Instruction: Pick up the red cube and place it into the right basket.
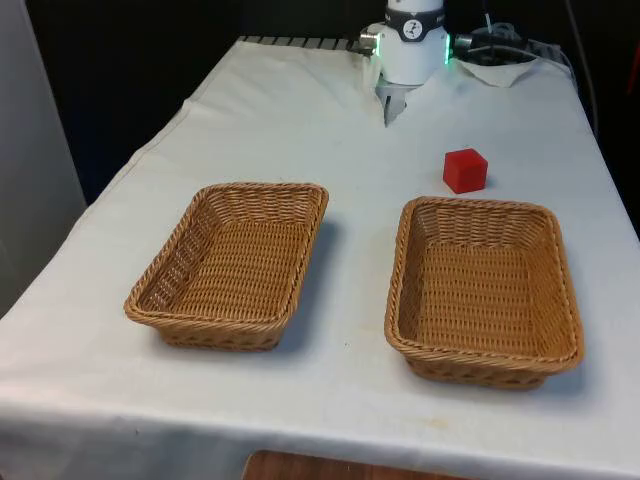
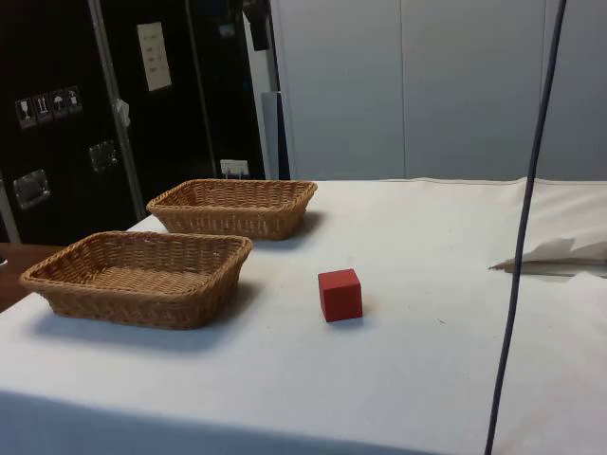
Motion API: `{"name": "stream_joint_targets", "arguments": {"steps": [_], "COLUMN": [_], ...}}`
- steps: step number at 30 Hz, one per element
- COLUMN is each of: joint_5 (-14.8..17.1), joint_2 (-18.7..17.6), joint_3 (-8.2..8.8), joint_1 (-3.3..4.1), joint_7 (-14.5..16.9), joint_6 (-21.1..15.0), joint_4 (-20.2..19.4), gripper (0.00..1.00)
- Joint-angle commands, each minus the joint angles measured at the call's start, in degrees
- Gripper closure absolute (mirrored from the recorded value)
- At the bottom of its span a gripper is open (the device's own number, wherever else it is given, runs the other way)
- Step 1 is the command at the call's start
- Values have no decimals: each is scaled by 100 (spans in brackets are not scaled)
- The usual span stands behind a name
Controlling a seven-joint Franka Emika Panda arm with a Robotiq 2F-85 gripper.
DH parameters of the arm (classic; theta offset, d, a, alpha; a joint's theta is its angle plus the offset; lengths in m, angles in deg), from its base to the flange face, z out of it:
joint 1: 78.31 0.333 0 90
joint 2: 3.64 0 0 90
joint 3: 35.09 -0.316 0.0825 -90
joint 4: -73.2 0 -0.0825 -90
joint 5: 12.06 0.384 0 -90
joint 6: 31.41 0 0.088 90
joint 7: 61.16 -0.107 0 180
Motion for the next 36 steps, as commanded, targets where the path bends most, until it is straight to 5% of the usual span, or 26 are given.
{"name": "stream_joint_targets", "arguments": {"steps": [1, 18, 36], "joint_5": [-34, -464, -963], "joint_2": [17, 418, 1146], "joint_3": [-11, -367, -676], "joint_1": [11, 0, 0], "joint_7": [-46, -355, -791], "joint_6": [23, 92, -464], "joint_4": [-6, -229, -1117], "gripper": [0, 0, 0]}}
